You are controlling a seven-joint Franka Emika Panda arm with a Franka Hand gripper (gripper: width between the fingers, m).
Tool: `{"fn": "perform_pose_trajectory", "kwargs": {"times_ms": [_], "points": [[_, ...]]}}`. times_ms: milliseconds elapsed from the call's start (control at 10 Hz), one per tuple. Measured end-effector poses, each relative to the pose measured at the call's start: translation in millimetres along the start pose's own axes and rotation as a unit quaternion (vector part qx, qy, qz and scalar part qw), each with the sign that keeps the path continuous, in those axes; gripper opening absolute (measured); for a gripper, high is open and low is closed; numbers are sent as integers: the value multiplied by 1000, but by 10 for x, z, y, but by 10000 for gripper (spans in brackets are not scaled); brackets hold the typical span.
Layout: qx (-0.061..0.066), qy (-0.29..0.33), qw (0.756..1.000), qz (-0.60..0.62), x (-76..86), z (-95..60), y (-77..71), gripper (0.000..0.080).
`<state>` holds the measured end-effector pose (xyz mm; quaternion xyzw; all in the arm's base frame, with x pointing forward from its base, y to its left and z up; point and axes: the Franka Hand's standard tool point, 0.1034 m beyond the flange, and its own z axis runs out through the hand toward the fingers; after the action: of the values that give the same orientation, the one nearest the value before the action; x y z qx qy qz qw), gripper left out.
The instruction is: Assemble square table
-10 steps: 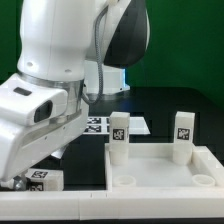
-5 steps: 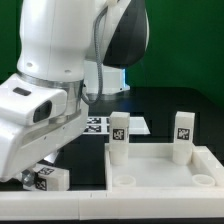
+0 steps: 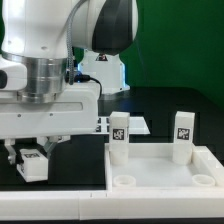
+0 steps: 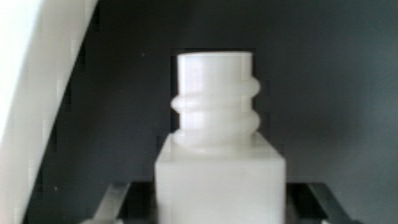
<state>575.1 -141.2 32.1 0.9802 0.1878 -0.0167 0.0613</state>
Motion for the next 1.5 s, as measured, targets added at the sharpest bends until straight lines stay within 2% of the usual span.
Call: {"fn": "perform_pose_trajectory", "kwargs": {"times_ms": [100,200,300,400,500,600,700,1100,1200,1400,1500], "points": [[1,-2,999,33,-10,23,-20,284],[9,-4,995,97,-33,29,-33,284],[22,-12,984,178,-117,55,-63,284],[32,-33,982,185,-324,148,-198,284],[55,-64,973,213,-479,153,-318,284],[80,-84,965,235,-523,112,-350,284],[88,-92,962,241,-542,117,-382,284],[88,-94,960,248,-556,133,-404,284],[92,-102,951,277,-650,161,-495,284],[89,-99,944,302,-823,180,-662,284],[91,-97,943,307,-843,177,-692,284]]}}
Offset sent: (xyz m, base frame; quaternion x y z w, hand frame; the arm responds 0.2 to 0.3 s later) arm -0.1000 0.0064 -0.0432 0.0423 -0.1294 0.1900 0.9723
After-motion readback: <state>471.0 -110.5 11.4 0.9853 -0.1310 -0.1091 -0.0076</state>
